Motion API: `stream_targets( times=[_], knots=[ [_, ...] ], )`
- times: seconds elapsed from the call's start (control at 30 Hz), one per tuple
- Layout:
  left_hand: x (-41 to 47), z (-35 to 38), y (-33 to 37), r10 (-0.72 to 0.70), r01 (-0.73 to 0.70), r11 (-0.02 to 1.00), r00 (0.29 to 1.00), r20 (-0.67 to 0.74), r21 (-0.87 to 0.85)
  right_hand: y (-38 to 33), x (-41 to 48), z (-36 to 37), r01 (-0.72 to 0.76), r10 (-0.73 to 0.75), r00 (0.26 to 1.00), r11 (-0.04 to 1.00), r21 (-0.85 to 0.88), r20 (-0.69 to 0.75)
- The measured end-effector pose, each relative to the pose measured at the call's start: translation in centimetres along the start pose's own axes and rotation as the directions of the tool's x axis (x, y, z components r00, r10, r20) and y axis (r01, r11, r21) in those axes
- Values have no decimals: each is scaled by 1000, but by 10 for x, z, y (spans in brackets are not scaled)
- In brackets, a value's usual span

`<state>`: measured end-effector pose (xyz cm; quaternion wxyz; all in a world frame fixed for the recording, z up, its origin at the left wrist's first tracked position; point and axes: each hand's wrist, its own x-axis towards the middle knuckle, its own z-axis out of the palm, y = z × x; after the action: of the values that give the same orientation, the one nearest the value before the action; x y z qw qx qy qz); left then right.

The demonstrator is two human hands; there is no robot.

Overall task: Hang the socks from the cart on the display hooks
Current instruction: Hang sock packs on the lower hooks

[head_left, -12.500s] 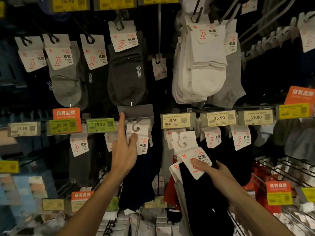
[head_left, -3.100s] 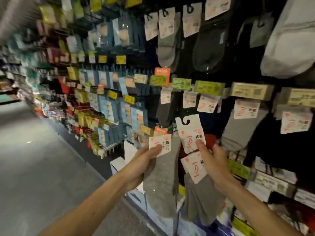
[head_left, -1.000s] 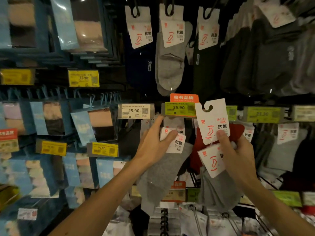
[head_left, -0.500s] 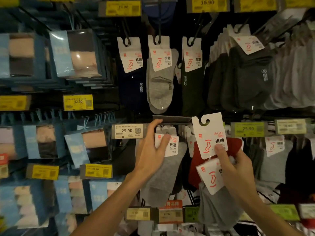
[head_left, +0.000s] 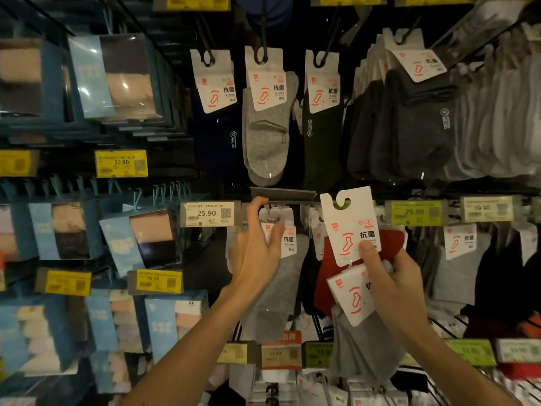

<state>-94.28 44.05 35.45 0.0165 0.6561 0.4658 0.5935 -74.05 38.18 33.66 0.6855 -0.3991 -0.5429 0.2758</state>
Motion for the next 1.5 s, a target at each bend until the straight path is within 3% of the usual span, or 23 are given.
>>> stream_targets(
  times=[0.37, 0.6, 0.73, 0.87, 1.03, 1.1, 1.2, 1.3, 1.37, 1.5],
  knots=[
    [-2, 13, -17, 10, -7, 996, 999, -32, 91, 7, -3, -12, -17, 17, 1000, 1000, 18, 8],
    [-23, 21, -8, 7, -6, 998, 1000, -12, 60, 7, -9, -14, -31, 31, 999, 999, 24, 32],
    [-37, 22, -15, 12, -15, 996, 999, 37, 86, 9, -14, -9, -54, 53, 997, 998, 14, 57],
    [-63, 19, -24, -12, -22, 986, 979, 204, 163, 15, -19, -6, -80, 80, 994, 997, -3, 76],
    [-105, 21, -42, 40, -60, 977, 994, 100, 205, 20, -27, -3, -139, 140, 987, 990, -25, 76],
    [-118, 15, -30, -8, 0, 994, 997, 79, 108, 23, -32, 0, -169, 171, 982, 985, -37, 84],
    [-125, 3, 6, -192, 207, 968, 975, 112, -139, 27, -39, 7, -204, 209, 972, 977, -57, 112],
    [-123, 0, 35, -365, 470, 725, 882, 298, -504, 32, -48, 18, -220, 229, 961, 973, -70, 156],
    [-122, 1, 42, -400, 518, 656, 856, 328, -550, 35, -56, 27, -241, 251, 948, 968, -75, 196],
    [-123, 9, 36, -468, 503, 698, 859, 207, -509, 37, -65, 43, -276, 291, 931, 956, -96, 222]
  ],
)
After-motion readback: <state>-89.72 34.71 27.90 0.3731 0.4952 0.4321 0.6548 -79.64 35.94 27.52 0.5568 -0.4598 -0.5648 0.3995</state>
